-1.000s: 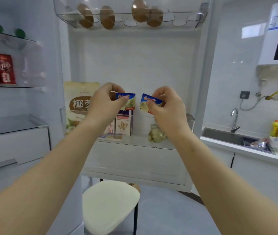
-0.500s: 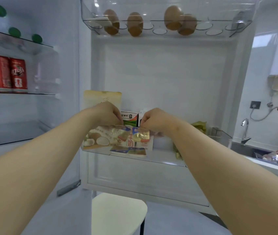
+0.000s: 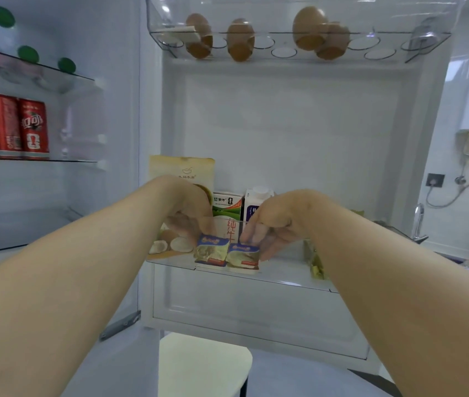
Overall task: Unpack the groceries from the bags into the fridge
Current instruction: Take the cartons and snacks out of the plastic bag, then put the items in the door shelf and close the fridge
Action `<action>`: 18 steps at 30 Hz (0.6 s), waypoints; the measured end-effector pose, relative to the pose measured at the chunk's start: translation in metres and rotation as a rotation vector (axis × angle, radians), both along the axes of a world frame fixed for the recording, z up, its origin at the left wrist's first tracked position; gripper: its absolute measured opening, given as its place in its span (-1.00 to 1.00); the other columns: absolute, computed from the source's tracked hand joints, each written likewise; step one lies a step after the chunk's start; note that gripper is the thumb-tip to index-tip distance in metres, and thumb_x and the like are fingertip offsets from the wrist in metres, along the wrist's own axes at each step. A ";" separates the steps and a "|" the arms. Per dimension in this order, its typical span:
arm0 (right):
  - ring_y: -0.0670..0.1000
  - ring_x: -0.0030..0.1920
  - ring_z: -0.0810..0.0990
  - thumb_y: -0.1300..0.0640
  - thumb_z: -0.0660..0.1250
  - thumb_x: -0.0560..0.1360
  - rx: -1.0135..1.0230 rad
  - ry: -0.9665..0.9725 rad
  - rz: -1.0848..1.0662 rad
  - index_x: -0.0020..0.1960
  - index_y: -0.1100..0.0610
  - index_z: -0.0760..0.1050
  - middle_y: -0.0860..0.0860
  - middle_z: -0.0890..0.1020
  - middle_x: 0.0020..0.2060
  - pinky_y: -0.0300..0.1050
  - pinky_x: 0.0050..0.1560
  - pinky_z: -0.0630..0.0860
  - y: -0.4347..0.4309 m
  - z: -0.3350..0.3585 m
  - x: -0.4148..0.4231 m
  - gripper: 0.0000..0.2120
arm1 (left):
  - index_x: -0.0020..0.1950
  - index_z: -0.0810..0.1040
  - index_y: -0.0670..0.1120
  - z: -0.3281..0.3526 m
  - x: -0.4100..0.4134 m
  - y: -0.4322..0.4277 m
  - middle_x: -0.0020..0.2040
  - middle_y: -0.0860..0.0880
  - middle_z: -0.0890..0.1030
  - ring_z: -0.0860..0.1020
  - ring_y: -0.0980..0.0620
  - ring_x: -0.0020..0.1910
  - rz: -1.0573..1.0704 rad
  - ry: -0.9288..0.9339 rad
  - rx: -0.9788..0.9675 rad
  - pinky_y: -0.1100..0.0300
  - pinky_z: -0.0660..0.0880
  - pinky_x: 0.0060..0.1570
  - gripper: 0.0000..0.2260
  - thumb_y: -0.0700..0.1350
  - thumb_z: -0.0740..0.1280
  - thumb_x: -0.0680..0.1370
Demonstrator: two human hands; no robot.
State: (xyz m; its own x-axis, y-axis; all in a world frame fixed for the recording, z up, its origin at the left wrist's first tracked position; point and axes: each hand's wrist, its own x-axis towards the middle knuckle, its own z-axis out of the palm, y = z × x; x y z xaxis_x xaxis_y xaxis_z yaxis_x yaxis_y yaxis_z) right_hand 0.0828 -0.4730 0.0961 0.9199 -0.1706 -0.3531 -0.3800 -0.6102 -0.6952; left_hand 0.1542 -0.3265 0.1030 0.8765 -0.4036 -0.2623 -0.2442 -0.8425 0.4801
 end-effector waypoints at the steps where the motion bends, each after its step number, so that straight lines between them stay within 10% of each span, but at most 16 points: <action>1: 0.16 -0.07 0.62 0.45 0.14 0.54 0.014 -0.006 -0.011 0.09 0.30 0.50 0.20 0.60 -0.03 -0.05 -0.09 0.58 0.000 -0.001 0.000 -0.77 | 0.17 0.59 -0.17 -0.001 0.000 0.001 -0.06 -0.06 0.68 0.66 0.06 -0.20 -0.004 -0.005 0.014 0.28 0.56 -0.21 -0.77 -0.19 0.35 0.52; 3: 0.16 -0.11 0.61 0.40 0.21 0.53 0.015 -0.017 -0.017 0.14 0.32 0.48 0.22 0.60 0.01 -0.03 -0.07 0.59 0.001 -0.004 -0.001 -0.79 | 0.15 0.60 -0.17 -0.003 0.002 0.003 0.03 -0.09 0.67 0.63 -0.01 0.01 0.004 0.031 0.015 0.17 0.49 0.10 -0.77 -0.18 0.34 0.51; 7: 0.22 0.17 0.54 0.23 0.21 0.57 -0.087 -0.040 -0.010 0.20 0.34 0.46 0.25 0.55 0.19 0.05 0.16 0.51 0.004 -0.008 0.001 -0.74 | -0.05 0.62 -0.18 -0.004 -0.005 0.003 -0.26 -0.08 0.69 0.62 0.04 -0.32 0.022 0.010 0.023 0.25 0.45 -0.29 -0.86 -0.15 0.31 0.52; 11: 0.15 -0.05 0.60 0.11 0.21 0.57 -0.152 -0.093 -0.014 0.04 0.27 0.52 0.21 0.61 0.07 0.04 0.08 0.56 0.005 -0.010 0.002 -0.77 | 0.08 0.58 -0.15 -0.009 -0.008 0.001 0.01 -0.16 0.66 0.64 -0.06 -0.04 0.024 -0.015 0.021 0.21 0.48 -0.25 -0.77 -0.10 0.18 0.56; 18: 0.06 -0.26 0.63 0.13 0.20 0.54 -0.276 -0.362 -0.040 0.02 0.21 0.56 0.10 0.66 -0.19 -0.11 -0.15 0.58 0.007 -0.014 0.000 -0.79 | 0.01 0.60 -0.08 -0.019 -0.011 0.000 0.19 -0.19 0.58 0.52 -0.18 0.19 0.064 -0.076 -0.049 -0.01 0.43 0.25 -0.64 0.03 0.05 0.62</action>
